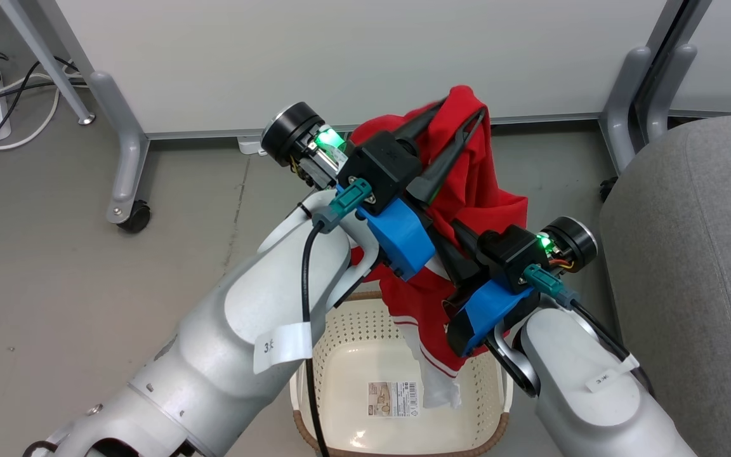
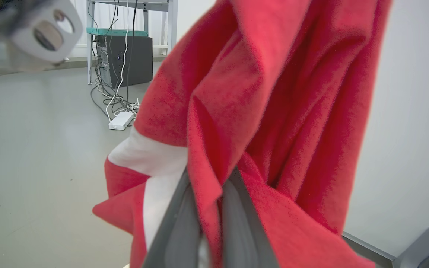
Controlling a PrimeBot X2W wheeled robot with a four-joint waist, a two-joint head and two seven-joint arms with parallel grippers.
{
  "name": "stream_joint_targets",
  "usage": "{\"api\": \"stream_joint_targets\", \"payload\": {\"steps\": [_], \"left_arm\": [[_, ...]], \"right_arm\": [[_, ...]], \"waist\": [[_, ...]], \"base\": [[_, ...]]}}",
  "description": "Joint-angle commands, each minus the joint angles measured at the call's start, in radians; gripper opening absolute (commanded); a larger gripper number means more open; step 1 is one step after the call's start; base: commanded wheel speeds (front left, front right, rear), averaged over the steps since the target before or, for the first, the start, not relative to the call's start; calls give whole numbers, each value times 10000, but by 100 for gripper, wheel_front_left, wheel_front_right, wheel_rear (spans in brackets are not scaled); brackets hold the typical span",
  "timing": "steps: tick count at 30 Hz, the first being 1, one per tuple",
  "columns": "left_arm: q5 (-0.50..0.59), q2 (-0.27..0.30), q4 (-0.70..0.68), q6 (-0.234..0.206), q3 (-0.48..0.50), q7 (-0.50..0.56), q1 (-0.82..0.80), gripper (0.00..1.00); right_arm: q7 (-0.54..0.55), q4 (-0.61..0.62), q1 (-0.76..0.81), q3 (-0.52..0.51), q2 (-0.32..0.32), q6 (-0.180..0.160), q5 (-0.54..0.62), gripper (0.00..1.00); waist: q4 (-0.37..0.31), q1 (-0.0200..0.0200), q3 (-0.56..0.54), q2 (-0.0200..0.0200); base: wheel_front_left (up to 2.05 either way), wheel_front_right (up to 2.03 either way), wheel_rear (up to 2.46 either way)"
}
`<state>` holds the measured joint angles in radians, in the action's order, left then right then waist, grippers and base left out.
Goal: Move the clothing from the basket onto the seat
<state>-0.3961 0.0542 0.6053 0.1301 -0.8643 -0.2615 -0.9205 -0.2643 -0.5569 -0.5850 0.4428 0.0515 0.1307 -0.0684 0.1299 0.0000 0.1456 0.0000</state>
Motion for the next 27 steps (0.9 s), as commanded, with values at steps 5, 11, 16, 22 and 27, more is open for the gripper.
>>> {"api": "stream_joint_targets", "payload": {"steps": [5, 11, 16, 22, 27], "left_arm": [[92, -22, 19, 9, 70, -54, 31, 100], [155, -23, 16, 9, 95, -54, 99, 100], [191, -26, 8, 9, 98, -54, 150, 100], [188, -29, 39, 9, 76, -54, 161, 100], [137, -21, 79, 9, 31, -54, 182, 100]], "right_arm": [[-6, 81, 112, -9, -18, 1, -87, 0], [-6, 130, 188, -52, -18, 1, -109, 0], [-6, 164, 196, -81, -18, 1, -102, 0], [-6, 200, 218, -164, -18, 1, -109, 0], [-6, 235, 254, -328, -19, 1, -52, 0]], "waist": [[-23, 0, -27, 0], [-55, 0, -61, 0], [-89, 0, -66, 0], [-160, 0, -50, 0], [-281, 0, 12, 0]], "base": [[0, 0, 0], [0, 0, 0], [0, 0, 0], [0, 0, 0], [0, 0, 0]]}}
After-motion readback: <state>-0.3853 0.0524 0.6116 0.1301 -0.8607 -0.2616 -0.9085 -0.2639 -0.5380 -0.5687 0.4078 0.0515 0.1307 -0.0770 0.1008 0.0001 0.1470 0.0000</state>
